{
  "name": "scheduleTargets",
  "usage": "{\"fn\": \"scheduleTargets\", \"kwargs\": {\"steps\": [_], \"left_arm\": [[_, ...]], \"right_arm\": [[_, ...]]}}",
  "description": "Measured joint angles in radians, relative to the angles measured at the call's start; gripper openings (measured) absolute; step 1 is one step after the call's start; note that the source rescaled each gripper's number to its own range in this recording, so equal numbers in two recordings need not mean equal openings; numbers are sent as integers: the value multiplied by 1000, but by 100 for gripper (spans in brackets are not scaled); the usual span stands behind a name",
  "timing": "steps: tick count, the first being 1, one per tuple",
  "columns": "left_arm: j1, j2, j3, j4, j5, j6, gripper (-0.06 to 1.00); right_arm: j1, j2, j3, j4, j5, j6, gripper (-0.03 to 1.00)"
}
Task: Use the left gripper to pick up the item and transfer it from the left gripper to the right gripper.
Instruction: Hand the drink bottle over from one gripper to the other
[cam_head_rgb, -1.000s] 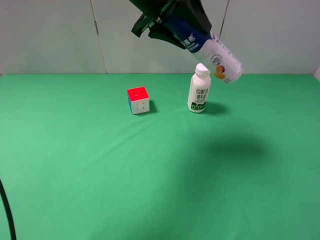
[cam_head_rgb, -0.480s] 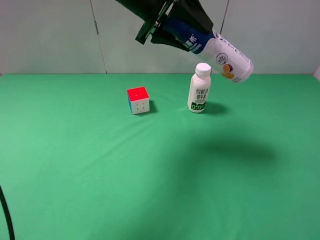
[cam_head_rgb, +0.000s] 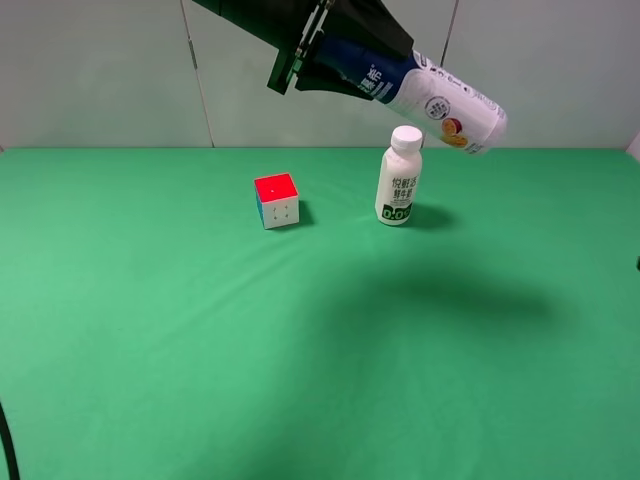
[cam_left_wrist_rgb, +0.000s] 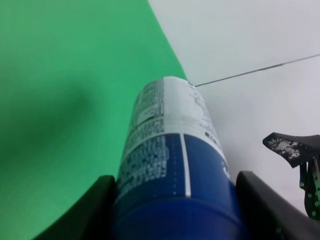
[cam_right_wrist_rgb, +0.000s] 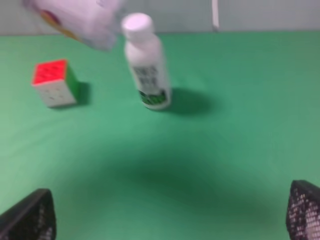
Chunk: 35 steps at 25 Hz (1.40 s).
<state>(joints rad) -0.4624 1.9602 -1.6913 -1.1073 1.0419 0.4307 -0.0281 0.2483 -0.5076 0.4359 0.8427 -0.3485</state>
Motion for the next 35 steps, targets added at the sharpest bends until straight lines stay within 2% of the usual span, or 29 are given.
{"fn": "scheduleTargets", "kwargs": {"steps": [6,10,22,35], "left_arm": [[0,0,0,0,4,1,0],[0,0,0,0,4,1,0],[0,0,0,0,4,2,0],[0,0,0,0,4,2,0]], "right_arm": [[99,137,0,23,-117,-111,100],[155,223,-45,11,-148,-158,100],[382,538,-268,-218,-228,-179,100],[523,802,-396,-323,-302,-199,100]]}}
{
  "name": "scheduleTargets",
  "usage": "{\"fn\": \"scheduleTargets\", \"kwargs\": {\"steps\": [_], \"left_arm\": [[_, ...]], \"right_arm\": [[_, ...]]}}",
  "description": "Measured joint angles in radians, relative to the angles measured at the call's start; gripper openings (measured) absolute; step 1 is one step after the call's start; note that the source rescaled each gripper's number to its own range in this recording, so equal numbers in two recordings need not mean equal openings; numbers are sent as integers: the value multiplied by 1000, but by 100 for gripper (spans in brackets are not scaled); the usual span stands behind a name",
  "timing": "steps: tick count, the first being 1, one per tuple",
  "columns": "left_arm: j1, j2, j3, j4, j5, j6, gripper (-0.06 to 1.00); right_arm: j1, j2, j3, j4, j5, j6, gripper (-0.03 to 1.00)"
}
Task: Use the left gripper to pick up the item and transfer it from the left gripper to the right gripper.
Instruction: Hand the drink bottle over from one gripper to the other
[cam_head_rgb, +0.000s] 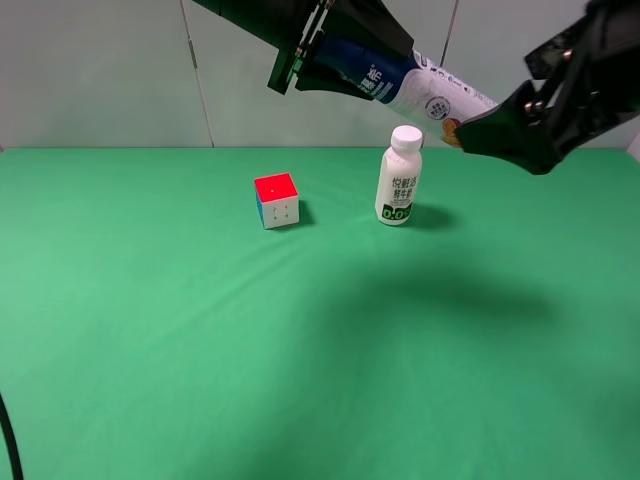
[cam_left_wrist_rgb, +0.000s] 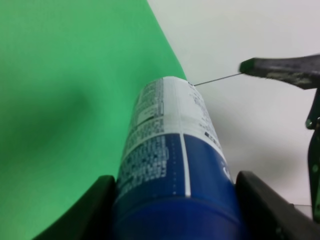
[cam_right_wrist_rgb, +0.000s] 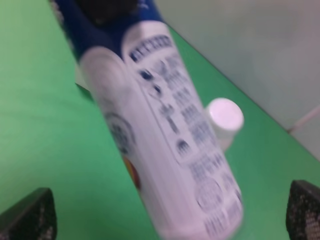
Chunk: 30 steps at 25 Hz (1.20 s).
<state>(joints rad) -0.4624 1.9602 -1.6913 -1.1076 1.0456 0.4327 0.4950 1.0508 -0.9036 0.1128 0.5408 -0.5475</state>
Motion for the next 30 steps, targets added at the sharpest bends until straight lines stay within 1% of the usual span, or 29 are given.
{"fn": "scheduleTargets", "kwargs": {"steps": [4,14,22,30], "left_arm": [[0,0,0,0,1,0,0],[0,0,0,-1,3,0,0],[0,0,0,-1,3,0,0],[0,0,0,-1,3,0,0]], "right_arm": [[30,63,-5,-20,-43,-3,100],[30,156,-5,-26,-131,-3,100],[30,229,-5,-40,-170,-3,100],[30,238,-5,-40,-190,-3,100]]}}
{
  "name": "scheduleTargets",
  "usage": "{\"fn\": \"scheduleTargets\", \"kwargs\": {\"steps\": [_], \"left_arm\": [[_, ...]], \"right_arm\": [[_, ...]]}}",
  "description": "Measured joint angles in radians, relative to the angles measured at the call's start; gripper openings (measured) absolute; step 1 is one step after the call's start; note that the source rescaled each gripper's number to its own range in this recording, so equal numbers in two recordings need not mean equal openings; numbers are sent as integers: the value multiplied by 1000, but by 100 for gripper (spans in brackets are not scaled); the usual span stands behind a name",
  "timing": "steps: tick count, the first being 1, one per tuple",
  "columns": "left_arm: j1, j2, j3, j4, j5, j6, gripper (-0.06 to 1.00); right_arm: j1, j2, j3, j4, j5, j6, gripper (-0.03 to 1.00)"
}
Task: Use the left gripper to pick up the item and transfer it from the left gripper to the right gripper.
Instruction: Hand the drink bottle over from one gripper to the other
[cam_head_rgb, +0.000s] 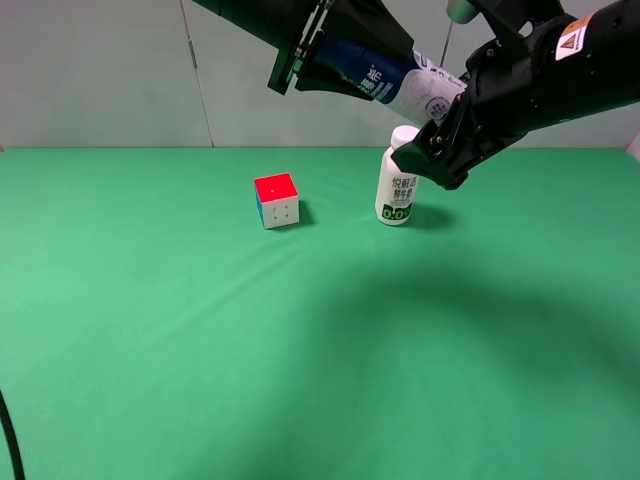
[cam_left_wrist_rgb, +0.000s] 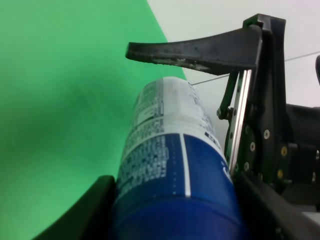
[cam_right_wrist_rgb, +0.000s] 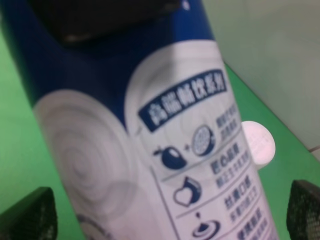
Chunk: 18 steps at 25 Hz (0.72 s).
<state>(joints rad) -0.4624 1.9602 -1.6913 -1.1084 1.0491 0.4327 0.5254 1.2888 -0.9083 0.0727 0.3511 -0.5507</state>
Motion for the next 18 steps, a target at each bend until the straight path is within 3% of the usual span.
{"fn": "scheduleTargets", "kwargs": {"steps": [7,9,12,18], "left_arm": [[0,0,0,0,0,0,0],[0,0,0,0,0,0,0],[0,0,0,1,5,0,0],[0,0,0,1,-2,-1,0]], "right_arm": [[0,0,0,0,-16,1,99],[0,0,0,0,-18,1,81],[0,0,0,-7,-20,-2,21],[2,0,0,-19,-16,-7,18]]}}
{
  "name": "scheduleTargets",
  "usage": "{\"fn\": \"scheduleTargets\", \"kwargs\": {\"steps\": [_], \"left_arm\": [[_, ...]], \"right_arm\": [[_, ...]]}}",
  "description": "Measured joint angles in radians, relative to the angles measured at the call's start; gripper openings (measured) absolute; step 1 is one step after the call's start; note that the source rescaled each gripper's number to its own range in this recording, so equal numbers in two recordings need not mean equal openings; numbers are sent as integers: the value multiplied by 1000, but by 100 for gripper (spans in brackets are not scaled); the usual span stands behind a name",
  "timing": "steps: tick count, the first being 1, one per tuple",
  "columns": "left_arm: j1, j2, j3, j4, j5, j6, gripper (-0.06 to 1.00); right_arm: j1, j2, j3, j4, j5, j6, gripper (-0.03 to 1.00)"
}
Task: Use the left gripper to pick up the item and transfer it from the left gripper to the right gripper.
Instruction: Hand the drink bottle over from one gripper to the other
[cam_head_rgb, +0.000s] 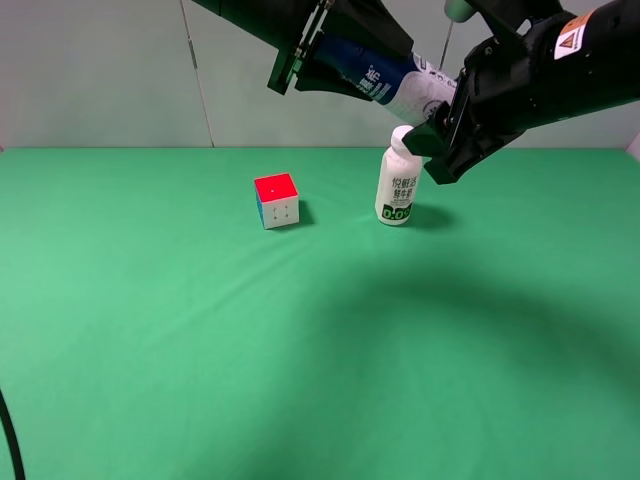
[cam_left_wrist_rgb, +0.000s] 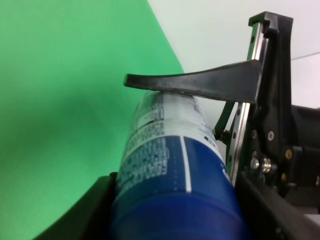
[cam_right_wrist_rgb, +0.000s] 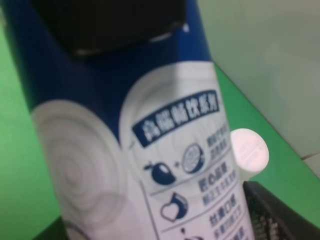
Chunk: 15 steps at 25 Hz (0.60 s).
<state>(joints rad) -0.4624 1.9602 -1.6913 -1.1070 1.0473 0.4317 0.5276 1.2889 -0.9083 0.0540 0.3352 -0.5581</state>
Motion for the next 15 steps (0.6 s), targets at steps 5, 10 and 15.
{"fn": "scheduleTargets", "kwargs": {"steps": [5,10,15], "left_arm": [[0,0,0,-1,-1,-1,0],[0,0,0,-1,-2,-27,0],[0,0,0,-14,-5,-48,12]], "right_arm": [[0,0,0,0,0,0,18],[0,0,0,0,0,0,18],[0,0,0,5,2,1,13]]}}
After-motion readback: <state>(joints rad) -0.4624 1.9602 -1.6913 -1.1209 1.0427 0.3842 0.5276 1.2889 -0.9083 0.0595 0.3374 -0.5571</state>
